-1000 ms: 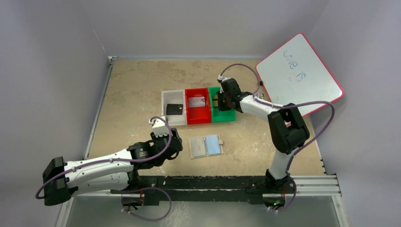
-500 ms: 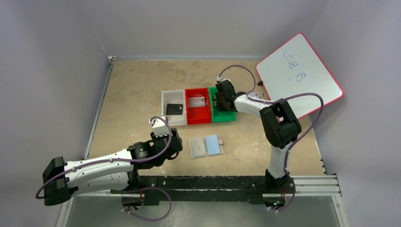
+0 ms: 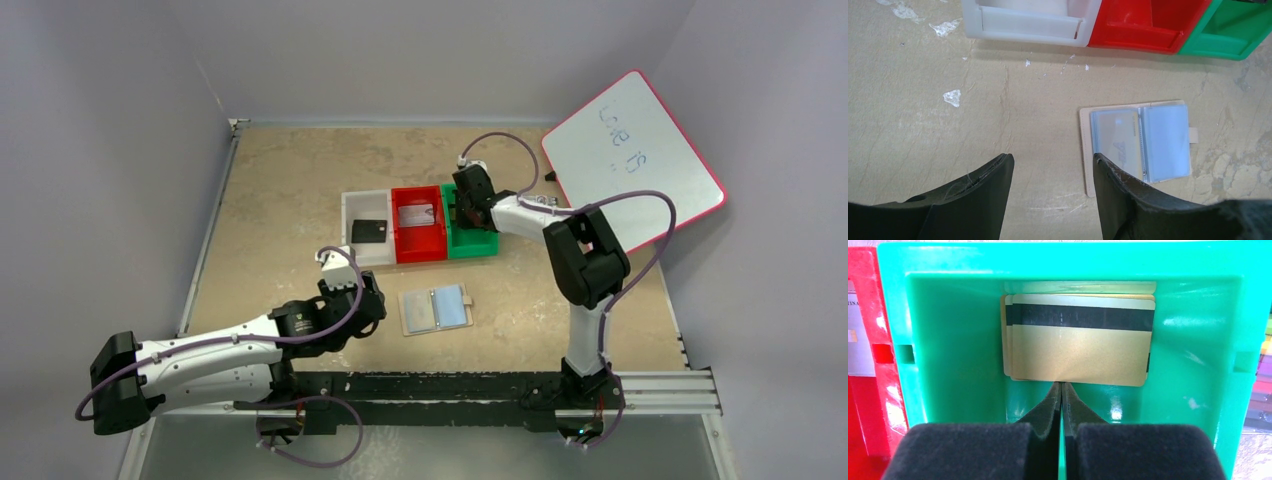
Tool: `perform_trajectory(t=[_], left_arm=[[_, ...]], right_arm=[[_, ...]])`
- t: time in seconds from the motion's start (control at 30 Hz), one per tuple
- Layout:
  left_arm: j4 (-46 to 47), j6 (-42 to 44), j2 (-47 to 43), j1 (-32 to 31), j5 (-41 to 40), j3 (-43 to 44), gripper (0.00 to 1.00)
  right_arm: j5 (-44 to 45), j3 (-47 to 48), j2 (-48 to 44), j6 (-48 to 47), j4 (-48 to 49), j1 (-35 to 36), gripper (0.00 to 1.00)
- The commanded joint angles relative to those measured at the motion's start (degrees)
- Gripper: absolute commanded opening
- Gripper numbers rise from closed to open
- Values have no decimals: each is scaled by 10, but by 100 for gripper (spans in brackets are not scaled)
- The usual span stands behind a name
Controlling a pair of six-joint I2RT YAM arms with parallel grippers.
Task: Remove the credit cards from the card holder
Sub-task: Place the credit card in the storage box.
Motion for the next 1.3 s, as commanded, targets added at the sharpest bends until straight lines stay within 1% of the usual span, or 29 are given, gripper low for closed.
perform_trajectory(t=[0.0, 0.27, 0.37, 0.43, 0.63, 0.73, 0.8, 0.87, 0.9, 0.97, 1.0, 1.03, 1.07, 1.1, 1.17, 1.2, 1.23, 1.27], left_arm=[[6, -4, -5, -2, -16, 0, 60], [9, -3, -1, -1, -14, 1, 60], [9, -5, -2, -2, -14, -1, 59], [12, -3, -1, -1, -13, 0, 59], [15, -2, 0, -1, -11, 0, 59], [17, -3, 1, -2, -11, 0, 59], [19, -5, 1, -1, -12, 0, 59], [19, -7, 0, -2, -15, 0, 60], [19, -7, -1, -1, -17, 0, 59], [19, -7, -2, -1, -21, 0, 60], [18, -7, -2, -2, -23, 0, 60], [18, -7, -2, -2, -25, 1, 60], [18, -6, -3, -1, -27, 2, 60], [17, -6, -3, -1, -30, 3, 60], [13, -8, -3, -2, -33, 5, 60], [9, -10, -4, -2, -36, 7, 60], [5, -12, -6, -2, -39, 8, 60], [1, -16, -8, -2, -42, 9, 60]], right_arm=[[29, 19, -1, 4, 8, 1, 1], [50, 26, -7, -18, -2, 1, 4], [42, 17, -28, -32, 7, 1, 12], [21, 10, -45, -35, 8, 1, 13], [-7, -16, -126, -50, 0, 1, 19], [-11, -45, -193, -54, 3, 5, 22], [28, -70, -251, -35, 2, 16, 24], [72, -104, -312, -28, 15, 35, 30], [86, -119, -340, -16, 18, 41, 35], [47, -158, -390, 1, 36, 41, 47], [42, -186, -412, 14, 56, 40, 57], [39, -211, -432, 37, 73, 40, 78], [23, -236, -449, 52, 87, 39, 94], [-9, -258, -468, 53, 107, 39, 99], [-62, -298, -480, 68, 138, 39, 100], [-73, -309, -479, 80, 145, 39, 96], [-75, -318, -474, 89, 149, 39, 90], [-97, -321, -463, 102, 147, 42, 81]])
